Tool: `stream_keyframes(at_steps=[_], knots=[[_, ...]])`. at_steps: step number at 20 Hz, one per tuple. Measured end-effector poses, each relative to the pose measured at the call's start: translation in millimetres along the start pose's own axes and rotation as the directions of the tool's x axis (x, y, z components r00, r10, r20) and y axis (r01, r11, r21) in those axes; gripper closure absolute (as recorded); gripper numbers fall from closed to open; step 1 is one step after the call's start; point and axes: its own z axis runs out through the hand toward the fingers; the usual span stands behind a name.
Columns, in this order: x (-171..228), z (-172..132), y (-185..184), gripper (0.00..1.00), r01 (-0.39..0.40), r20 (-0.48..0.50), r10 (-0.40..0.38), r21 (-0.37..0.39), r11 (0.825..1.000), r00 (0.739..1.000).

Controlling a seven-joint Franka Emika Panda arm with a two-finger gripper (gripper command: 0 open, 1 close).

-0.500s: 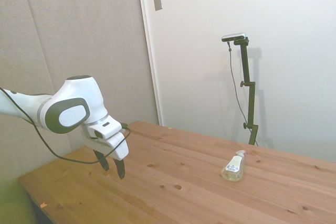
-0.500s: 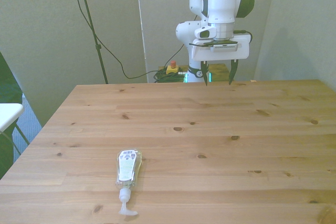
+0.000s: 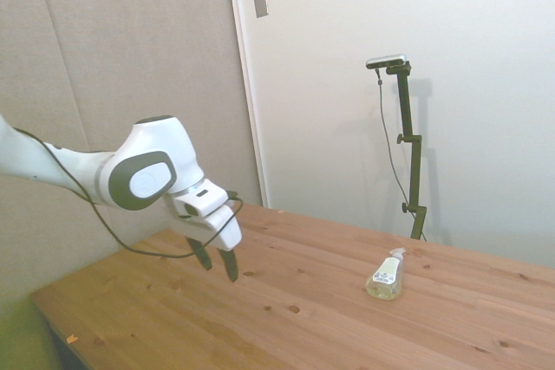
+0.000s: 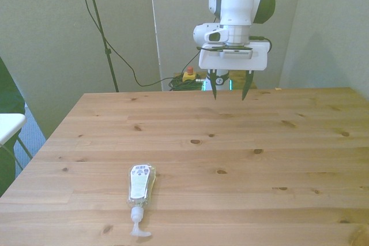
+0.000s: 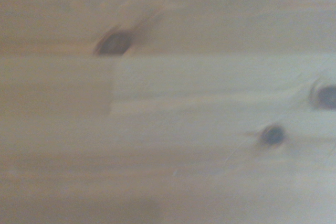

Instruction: Stand the sanitizer

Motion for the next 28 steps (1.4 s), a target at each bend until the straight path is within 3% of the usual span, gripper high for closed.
stream_keyframes(at_steps=[6,7,11,16,22,28], knots=[[102,8,-22,0.0,-0.108,-0.07,0.11,0.019,0.994,0.992],[129,22,-37,0.0,-0.133,-0.077,0.134,0.018,0.991,0.988],[146,24,-38,0.0,-0.158,-0.115,0.16,0.029,0.987,0.98],[216,64,-40,0.0,-0.211,-0.21,0.221,0.069,0.975,0.952],[266,98,-85,0.0,-0.216,-0.224,0.237,0.115,0.97,0.945],[301,120,-93,0.0,-0.245,-0.216,0.256,0.075,0.967,0.942]])
